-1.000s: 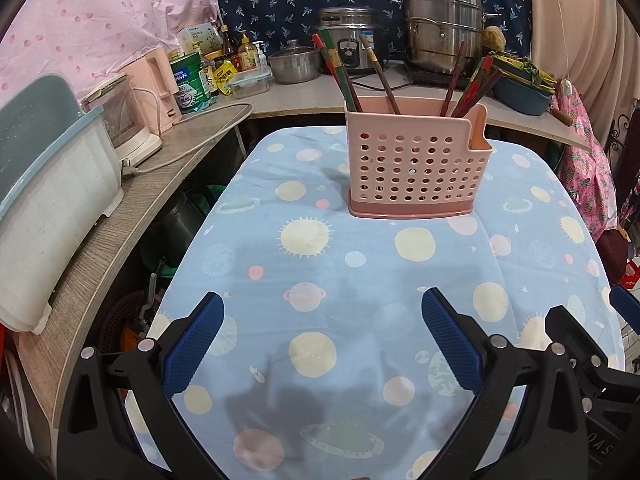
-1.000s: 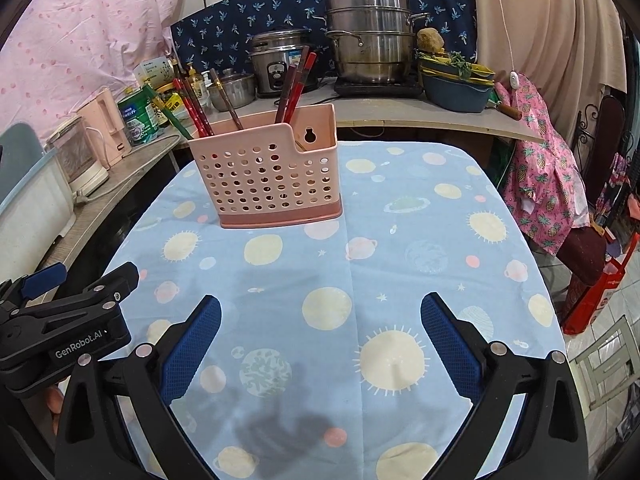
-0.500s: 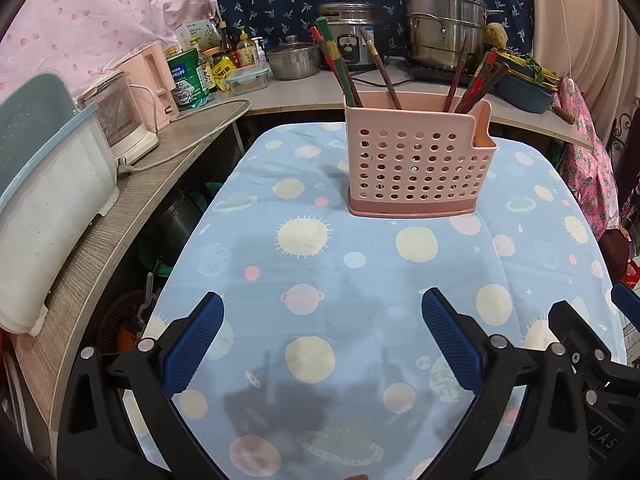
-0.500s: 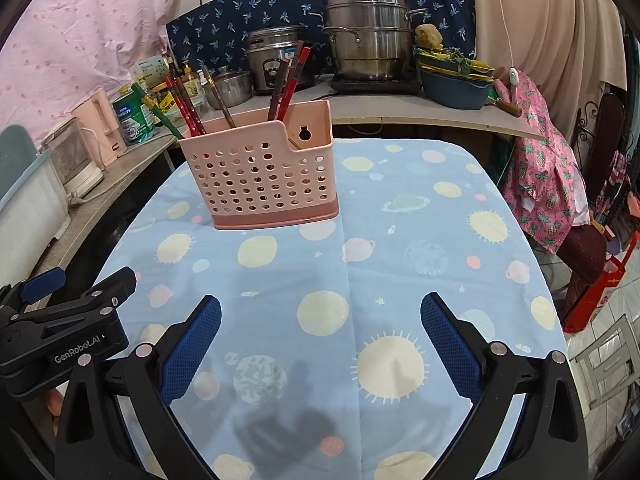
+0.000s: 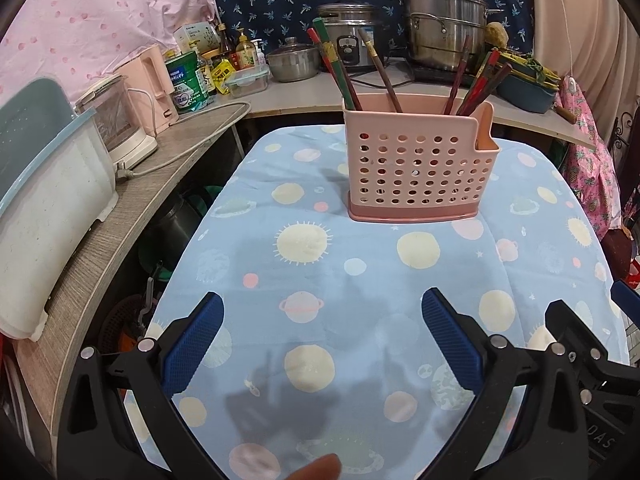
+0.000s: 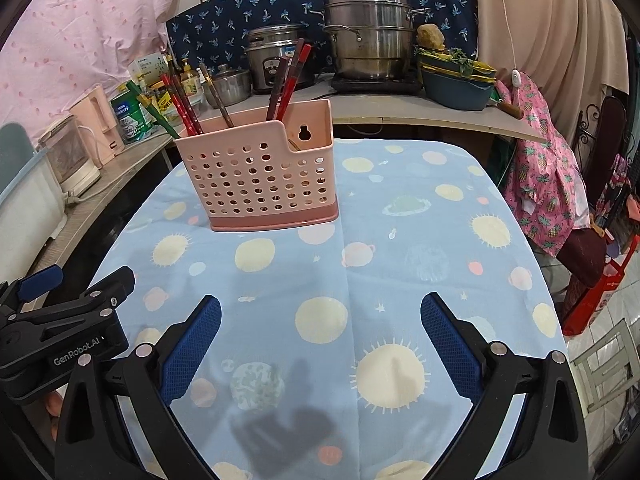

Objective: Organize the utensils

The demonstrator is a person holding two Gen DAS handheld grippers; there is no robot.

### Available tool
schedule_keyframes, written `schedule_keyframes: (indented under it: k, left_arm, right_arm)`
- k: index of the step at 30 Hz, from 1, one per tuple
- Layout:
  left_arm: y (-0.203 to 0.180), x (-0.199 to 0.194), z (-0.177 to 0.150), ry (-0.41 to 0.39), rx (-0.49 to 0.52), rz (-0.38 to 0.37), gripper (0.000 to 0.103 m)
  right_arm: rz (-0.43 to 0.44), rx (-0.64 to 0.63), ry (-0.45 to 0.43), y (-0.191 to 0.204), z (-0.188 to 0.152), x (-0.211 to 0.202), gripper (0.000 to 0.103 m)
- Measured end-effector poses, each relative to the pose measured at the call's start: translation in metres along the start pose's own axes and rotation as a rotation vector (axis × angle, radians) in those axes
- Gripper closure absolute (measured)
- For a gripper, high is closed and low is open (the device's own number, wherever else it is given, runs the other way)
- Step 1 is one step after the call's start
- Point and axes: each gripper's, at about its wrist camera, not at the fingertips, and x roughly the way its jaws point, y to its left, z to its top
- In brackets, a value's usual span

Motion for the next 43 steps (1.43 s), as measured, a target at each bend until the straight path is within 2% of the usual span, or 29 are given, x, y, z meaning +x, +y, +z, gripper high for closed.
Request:
schedule_keyframes:
  k: [22,43]
  left_arm:
    - [-0.006,0.021,0.013,0.022,0.006,-0.003,0.008]
    - [0.004,0.029,0.023,0.024,-0.018,0.000,0.008]
  right_arm:
    - [-0.018,-0.006,0.015,0.001,0.011,0.018,0.007]
    - [-0.028,-0.006,0.016,-0.004,0.020,0.026,0.007]
